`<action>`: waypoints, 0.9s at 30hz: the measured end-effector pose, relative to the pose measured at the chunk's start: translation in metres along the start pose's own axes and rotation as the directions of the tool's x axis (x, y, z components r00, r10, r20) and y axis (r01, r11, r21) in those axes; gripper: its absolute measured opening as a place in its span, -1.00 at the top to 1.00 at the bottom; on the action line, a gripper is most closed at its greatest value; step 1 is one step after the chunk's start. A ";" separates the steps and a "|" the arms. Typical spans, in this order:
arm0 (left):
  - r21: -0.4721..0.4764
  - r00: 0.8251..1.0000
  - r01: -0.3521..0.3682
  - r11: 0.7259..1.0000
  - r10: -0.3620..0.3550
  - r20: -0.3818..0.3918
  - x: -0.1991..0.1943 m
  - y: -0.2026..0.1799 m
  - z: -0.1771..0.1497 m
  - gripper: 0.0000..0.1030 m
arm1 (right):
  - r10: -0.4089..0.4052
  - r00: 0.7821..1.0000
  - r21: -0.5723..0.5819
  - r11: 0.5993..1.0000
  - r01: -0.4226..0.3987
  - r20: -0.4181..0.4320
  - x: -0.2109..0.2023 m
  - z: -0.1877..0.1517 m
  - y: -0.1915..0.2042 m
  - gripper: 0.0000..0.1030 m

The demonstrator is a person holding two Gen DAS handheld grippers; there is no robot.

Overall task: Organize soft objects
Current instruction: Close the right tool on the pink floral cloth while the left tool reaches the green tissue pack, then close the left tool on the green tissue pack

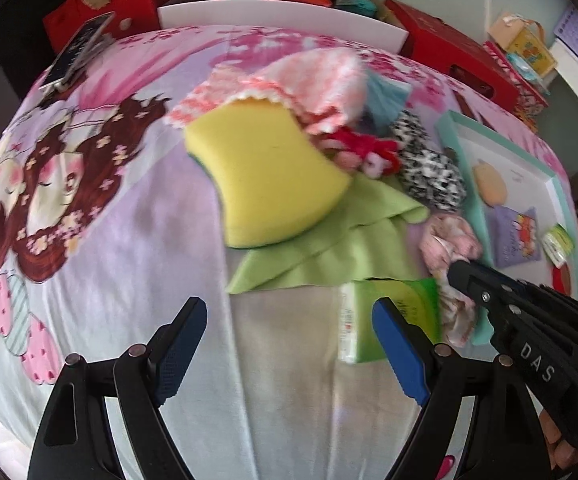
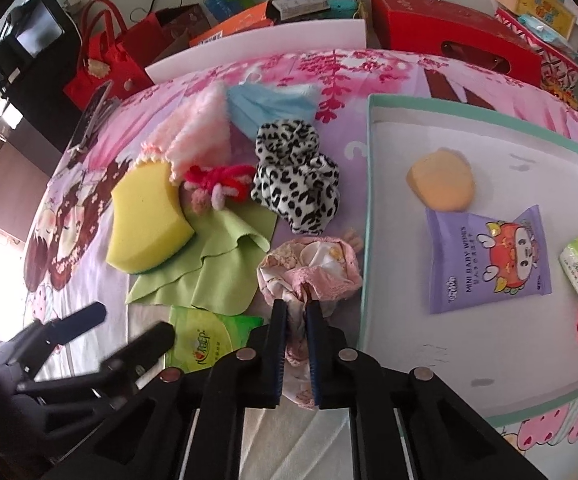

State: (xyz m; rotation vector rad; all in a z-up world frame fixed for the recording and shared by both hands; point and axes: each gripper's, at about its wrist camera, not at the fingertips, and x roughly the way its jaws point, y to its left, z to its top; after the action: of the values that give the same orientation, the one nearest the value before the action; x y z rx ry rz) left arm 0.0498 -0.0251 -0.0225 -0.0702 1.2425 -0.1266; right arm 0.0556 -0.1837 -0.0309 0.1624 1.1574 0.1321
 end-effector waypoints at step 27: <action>0.198 1.000 -0.001 0.980 0.004 -0.015 0.031 -0.072 -0.010 -0.62 | 0.031 0.999 0.070 0.997 -0.033 0.025 -0.012 0.001 -0.021 0.83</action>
State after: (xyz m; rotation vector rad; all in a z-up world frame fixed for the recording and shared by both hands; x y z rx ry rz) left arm 0.0461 -0.1002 -0.0456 0.1053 1.2394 -0.2484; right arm 0.0517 -0.2063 -0.0237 0.2446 1.1369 0.1171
